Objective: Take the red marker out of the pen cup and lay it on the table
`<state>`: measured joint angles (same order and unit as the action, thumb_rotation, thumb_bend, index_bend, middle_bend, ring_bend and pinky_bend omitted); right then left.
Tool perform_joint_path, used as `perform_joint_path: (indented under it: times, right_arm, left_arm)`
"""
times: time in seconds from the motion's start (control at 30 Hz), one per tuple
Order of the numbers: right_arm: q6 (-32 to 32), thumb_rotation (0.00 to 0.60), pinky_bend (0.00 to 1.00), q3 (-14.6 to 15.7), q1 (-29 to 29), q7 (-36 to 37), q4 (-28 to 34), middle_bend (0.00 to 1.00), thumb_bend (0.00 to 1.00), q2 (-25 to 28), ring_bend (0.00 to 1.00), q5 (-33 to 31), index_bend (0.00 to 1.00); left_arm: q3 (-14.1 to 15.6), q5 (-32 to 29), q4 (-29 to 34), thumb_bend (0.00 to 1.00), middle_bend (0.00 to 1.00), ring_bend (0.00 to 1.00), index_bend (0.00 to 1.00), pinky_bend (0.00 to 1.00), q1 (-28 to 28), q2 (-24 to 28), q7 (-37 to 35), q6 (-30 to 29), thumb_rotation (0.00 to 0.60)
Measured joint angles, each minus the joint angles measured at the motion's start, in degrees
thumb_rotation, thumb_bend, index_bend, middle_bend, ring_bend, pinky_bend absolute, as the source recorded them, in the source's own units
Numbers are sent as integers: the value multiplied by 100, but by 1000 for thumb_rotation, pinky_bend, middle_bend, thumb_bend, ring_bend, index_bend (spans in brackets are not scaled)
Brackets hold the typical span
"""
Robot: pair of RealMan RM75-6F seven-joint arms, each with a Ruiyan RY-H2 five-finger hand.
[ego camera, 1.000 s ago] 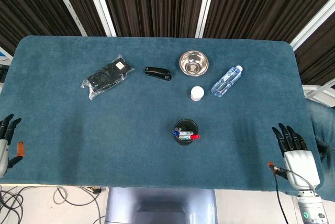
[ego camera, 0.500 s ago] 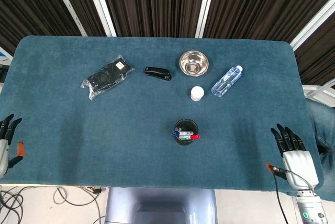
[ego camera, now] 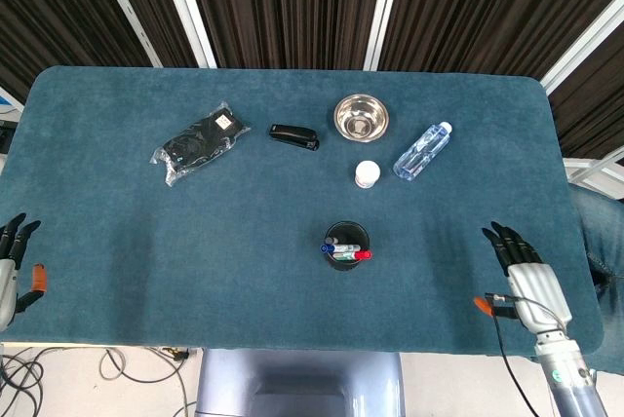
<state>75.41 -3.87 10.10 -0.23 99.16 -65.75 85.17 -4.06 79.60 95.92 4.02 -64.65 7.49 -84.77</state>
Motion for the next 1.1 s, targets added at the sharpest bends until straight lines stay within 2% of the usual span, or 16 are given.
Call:
perform_joint_path:
  times: [0.2,0.5,0.8,1.1]
  right_arm:
    - [-971,600,162,-275,637,281,218,0,240,118,36,-438,161]
    - [-1758,600,162,-655,1349,309,499,0,335,-16,36,-1012,260]
    - [-1864,600,162,-741,1647,-180,692,0,319,-327,36,-1320,332]
    - [-1802,600,162,-688,1803,-377,675,0,315,-774,36,-1420,352]
  left_arm:
    - [-8,-64,16,552,37,80,113,52,2,7,-39,52,600]
    - [-13,-134,44,553,37,95,113,52,18,19,-44,121,600]
    - [-14,-148,60,553,37,95,113,52,24,31,-70,142,600]
    - [-17,-171,72,553,37,95,113,52,26,35,-77,155,600]
